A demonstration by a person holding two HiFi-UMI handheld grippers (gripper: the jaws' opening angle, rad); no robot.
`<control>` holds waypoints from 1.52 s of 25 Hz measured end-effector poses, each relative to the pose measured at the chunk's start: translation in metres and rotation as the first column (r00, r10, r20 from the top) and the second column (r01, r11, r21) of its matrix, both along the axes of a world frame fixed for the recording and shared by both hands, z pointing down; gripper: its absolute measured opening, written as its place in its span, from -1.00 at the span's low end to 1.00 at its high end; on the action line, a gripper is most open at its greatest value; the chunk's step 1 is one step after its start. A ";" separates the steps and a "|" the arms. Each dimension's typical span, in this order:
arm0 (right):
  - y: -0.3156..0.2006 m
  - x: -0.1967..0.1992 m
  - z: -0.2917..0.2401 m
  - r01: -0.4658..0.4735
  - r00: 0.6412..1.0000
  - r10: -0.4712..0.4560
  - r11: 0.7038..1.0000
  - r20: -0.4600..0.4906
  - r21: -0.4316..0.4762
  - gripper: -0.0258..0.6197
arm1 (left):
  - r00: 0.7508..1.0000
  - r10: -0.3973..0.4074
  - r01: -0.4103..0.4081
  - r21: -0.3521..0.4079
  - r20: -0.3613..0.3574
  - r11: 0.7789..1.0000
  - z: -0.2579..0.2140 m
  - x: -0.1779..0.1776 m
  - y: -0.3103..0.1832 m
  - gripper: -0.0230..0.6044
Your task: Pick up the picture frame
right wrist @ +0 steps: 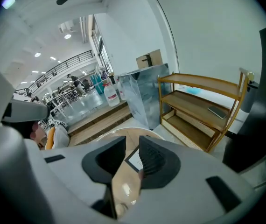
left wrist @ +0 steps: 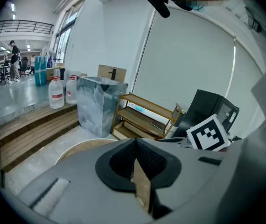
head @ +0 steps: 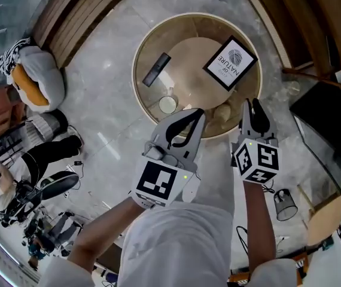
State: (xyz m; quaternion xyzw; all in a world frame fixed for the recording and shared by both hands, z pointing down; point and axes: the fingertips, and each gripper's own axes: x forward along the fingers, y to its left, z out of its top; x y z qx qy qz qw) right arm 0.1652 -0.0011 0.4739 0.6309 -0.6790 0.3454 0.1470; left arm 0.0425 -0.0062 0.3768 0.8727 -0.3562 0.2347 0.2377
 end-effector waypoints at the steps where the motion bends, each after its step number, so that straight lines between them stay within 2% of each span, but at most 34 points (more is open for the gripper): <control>1: -0.003 0.001 0.011 0.000 1.000 0.000 1.000 0.003 -0.008 -0.74 | 1.000 -0.001 0.001 -0.009 0.005 1.000 0.010 0.001 -0.001 -0.92; 12: -0.015 0.004 0.130 0.010 0.999 -0.006 0.993 0.037 -0.114 -0.69 | 0.999 -0.026 0.028 -0.073 0.035 0.997 0.109 0.010 -0.017 -0.91; 21: -0.021 0.008 0.210 -0.025 0.994 0.046 0.977 0.094 -0.211 -0.64 | 0.998 -0.036 0.041 -0.102 0.053 0.994 0.172 0.020 -0.021 -0.92; 30: -0.020 0.008 0.272 -0.079 0.983 0.125 0.950 0.136 -0.300 -0.63 | 0.996 -0.056 0.064 -0.133 0.062 0.989 0.215 0.018 -0.020 -0.92; 38: -0.020 0.009 0.300 -0.141 0.963 0.212 0.923 0.168 -0.357 -0.61 | 0.995 -0.073 0.083 -0.161 0.068 0.983 0.236 0.013 -0.016 -0.92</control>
